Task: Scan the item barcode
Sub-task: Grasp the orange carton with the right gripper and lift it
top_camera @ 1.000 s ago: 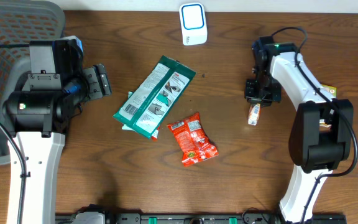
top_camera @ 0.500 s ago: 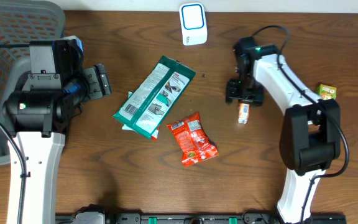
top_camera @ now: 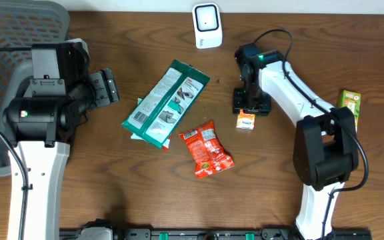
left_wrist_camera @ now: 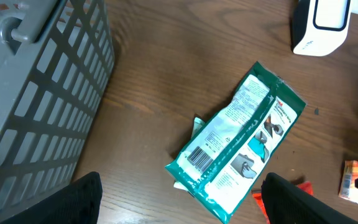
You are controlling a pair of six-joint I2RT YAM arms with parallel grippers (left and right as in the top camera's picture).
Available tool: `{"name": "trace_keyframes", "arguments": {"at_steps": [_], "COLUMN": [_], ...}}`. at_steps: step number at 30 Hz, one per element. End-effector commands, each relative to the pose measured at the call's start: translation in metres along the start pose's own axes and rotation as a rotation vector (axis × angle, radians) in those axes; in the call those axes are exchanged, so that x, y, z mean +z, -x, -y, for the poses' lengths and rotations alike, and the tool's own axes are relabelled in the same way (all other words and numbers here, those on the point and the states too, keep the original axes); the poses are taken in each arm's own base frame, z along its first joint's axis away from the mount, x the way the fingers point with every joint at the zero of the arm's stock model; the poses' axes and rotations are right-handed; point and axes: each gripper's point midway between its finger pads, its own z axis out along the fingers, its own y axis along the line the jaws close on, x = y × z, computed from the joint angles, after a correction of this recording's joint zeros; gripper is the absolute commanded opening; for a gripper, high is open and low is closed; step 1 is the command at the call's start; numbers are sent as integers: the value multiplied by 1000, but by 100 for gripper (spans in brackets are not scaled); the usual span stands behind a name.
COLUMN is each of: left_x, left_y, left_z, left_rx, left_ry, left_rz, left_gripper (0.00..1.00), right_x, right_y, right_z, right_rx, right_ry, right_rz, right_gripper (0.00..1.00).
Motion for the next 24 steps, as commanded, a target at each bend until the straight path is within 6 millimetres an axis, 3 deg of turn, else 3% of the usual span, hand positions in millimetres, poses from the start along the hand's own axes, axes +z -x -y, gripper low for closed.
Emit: {"name": "trace_keyframes", "arguments": {"at_steps": [1, 5, 9, 20, 24], "left_x": [-4, -4, -4, -4, -4], "left_y": [5, 5, 5, 5, 5], "left_z": [0, 0, 0, 0, 0], "left_rx": [-9, -9, -9, -9, -9], "left_ry": [5, 5, 5, 5, 5], "left_rz": [15, 15, 15, 15, 15], "left_gripper": [83, 83, 83, 83, 83], "right_x": [-15, -34, -33, 8, 21], "right_y": [6, 15, 20, 6, 0], "right_z": [-1, -7, 12, 20, 21], "right_rx": [-15, -30, 4, 29, 38], "right_ry": [133, 413, 405, 376, 375], "right_rz": [-2, -16, -11, -36, -46], "right_gripper": [54, 52, 51, 48, 31]}}
